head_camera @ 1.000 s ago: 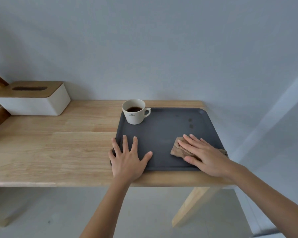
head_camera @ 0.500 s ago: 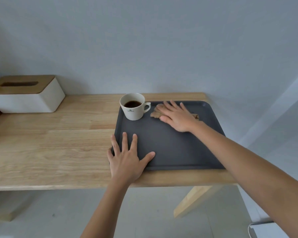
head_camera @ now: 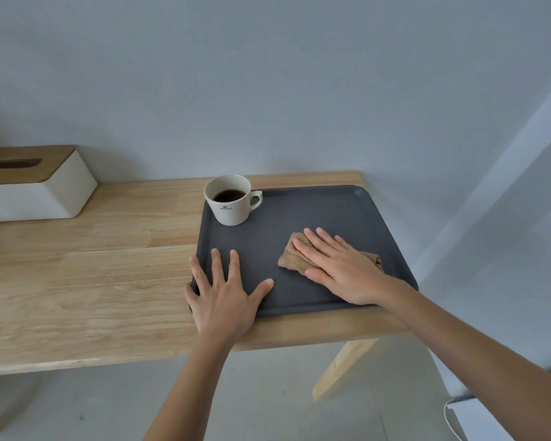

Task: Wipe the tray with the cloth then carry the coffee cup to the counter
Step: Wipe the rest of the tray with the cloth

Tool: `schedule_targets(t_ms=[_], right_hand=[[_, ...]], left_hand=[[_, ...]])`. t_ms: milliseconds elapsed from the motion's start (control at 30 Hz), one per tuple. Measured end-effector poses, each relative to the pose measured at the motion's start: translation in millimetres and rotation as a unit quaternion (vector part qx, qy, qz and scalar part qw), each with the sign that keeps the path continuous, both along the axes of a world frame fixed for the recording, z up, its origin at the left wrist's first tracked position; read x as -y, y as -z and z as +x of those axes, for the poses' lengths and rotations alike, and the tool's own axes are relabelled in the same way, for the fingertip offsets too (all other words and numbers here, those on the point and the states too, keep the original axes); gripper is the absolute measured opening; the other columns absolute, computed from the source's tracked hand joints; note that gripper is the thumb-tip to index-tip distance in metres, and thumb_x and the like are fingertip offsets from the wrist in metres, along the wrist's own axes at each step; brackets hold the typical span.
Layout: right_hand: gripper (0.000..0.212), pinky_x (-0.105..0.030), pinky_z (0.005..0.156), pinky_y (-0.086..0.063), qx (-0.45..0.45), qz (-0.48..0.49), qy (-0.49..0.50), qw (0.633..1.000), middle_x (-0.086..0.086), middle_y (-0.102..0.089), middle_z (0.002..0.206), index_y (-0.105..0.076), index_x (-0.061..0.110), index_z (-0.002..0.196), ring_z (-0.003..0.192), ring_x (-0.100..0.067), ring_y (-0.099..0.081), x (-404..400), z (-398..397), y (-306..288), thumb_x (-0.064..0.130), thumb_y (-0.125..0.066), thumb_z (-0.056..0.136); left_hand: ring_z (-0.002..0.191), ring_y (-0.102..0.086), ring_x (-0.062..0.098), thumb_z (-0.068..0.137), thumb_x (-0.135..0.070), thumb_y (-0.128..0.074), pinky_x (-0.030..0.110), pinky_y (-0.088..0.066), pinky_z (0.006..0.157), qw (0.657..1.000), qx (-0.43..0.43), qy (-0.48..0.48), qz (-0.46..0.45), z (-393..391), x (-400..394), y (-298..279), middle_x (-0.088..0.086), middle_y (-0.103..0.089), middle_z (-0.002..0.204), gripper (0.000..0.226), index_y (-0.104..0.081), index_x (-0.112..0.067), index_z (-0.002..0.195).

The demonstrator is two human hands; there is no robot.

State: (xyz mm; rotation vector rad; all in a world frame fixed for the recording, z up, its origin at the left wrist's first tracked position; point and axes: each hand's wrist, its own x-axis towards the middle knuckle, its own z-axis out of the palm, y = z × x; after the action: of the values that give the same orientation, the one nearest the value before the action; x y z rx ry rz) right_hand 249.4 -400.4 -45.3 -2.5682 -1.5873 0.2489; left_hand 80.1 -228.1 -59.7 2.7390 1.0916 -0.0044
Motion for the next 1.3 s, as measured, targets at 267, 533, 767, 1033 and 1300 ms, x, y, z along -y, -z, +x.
schedule_targets(t_ms=[267,533,767,1033,1300], right_hand=[[0.06,-0.045,0.12,0.0,0.007,-0.01,0.082,0.997,0.005,0.007,0.163,0.004,0.032,0.152,0.149,-0.017,0.012,5,31,0,0.052,-0.014,0.099],[0.06,-0.052,0.12,-0.002,0.015,-0.022,0.244,0.97,-0.006,-0.002,0.164,0.001,0.021,0.154,0.15,-0.027,0.005,-51,112,-3,0.044,-0.014,0.101],[0.053,-0.047,0.119,-0.004,0.016,-0.003,0.143,0.99,-0.003,0.002,0.164,-0.003,0.034,0.153,0.15,-0.025,0.004,-50,65,1,0.042,-0.015,0.102],[0.052,-0.038,0.12,-0.002,0.008,0.018,0.004,1.0,0.008,0.0,0.163,-0.005,0.039,0.151,0.15,-0.014,0.007,-16,6,3,0.046,-0.017,0.101],[0.057,-0.053,0.119,-0.001,0.037,-0.021,0.189,0.981,-0.004,-0.002,0.164,-0.002,0.025,0.154,0.15,-0.025,0.006,-36,95,-6,0.045,-0.012,0.101]], left_hand=[[0.147,0.018,0.035,0.074,-0.086,-0.017,0.053,-0.008,0.115,1.0,-0.003,0.017,-0.019,0,-4,0,0.001,0.003,0.164,0.094,-0.003,-0.035,0.151],[0.147,0.021,0.032,0.073,-0.087,-0.015,0.055,-0.003,0.116,0.999,-0.01,0.027,-0.022,-1,-6,-2,0.002,0.006,0.164,0.096,-0.001,-0.034,0.152],[0.148,0.019,0.027,0.072,-0.087,-0.011,0.057,0.0,0.116,0.999,-0.007,0.031,-0.017,-2,-10,0,0.003,0.007,0.164,0.097,0.0,-0.032,0.152],[0.148,0.021,0.031,0.075,-0.085,-0.011,0.057,0.004,0.117,1.0,-0.004,0.023,-0.005,0,-8,1,0.004,0.005,0.164,0.095,-0.001,-0.032,0.153],[0.147,0.022,0.03,0.074,-0.086,-0.014,0.057,0.006,0.116,1.0,-0.006,0.027,-0.014,0,-8,-1,0.004,0.005,0.164,0.095,-0.001,-0.033,0.152]])
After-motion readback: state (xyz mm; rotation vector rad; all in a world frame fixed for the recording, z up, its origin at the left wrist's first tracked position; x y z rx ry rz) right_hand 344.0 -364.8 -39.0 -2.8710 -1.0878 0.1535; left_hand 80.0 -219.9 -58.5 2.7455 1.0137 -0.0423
